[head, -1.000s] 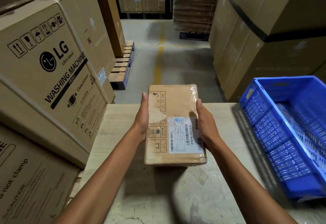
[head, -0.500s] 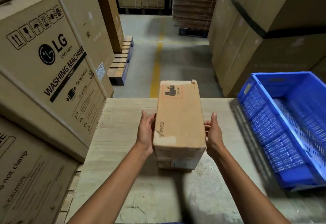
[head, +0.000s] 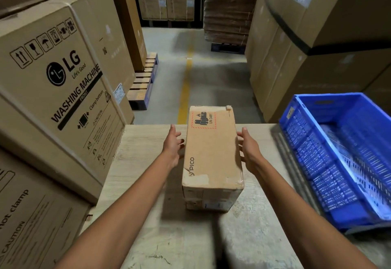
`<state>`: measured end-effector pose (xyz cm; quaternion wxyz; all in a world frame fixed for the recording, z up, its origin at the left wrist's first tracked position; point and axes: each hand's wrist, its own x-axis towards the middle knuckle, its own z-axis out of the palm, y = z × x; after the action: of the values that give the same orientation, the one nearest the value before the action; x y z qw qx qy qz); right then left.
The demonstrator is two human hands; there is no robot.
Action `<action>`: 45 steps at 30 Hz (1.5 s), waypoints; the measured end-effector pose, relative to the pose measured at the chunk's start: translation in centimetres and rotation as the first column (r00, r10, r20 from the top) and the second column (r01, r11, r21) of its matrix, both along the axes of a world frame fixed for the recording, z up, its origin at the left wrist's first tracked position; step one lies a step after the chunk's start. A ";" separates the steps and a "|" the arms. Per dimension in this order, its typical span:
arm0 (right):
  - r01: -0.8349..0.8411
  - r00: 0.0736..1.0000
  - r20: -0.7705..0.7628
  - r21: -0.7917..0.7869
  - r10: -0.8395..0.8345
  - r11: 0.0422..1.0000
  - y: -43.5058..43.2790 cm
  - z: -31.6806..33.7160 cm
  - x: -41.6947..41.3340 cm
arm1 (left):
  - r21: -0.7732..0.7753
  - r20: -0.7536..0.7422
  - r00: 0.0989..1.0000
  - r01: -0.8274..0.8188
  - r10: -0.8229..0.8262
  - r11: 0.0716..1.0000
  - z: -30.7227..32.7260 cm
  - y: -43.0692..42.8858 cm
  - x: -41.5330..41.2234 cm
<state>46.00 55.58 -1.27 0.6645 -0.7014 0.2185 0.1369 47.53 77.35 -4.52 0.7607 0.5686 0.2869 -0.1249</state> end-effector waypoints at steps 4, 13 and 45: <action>-0.009 1.000 -0.023 0.045 0.010 0.999 0.2 -0.2 1.5 | 0.005 0.000 0.996 0.092 -0.092 0.996 0.7 -0.6 1.3; 0.041 0.992 0.119 0.061 -0.048 0.997 0.2 2.5 1.6 | 0.051 0.088 0.996 -0.027 0.023 0.998 3.1 0.5 1.7; 0.194 0.760 0.600 -0.577 0.250 0.794 0.3 1.8 -4.2 | 0.525 0.618 0.766 -0.232 -0.179 0.819 4.4 0.5 -5.6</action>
<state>41.83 55.83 0.54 0.4341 -0.8823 -0.0045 -0.1816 41.97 77.85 -0.10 0.6060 0.7735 0.0412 0.1809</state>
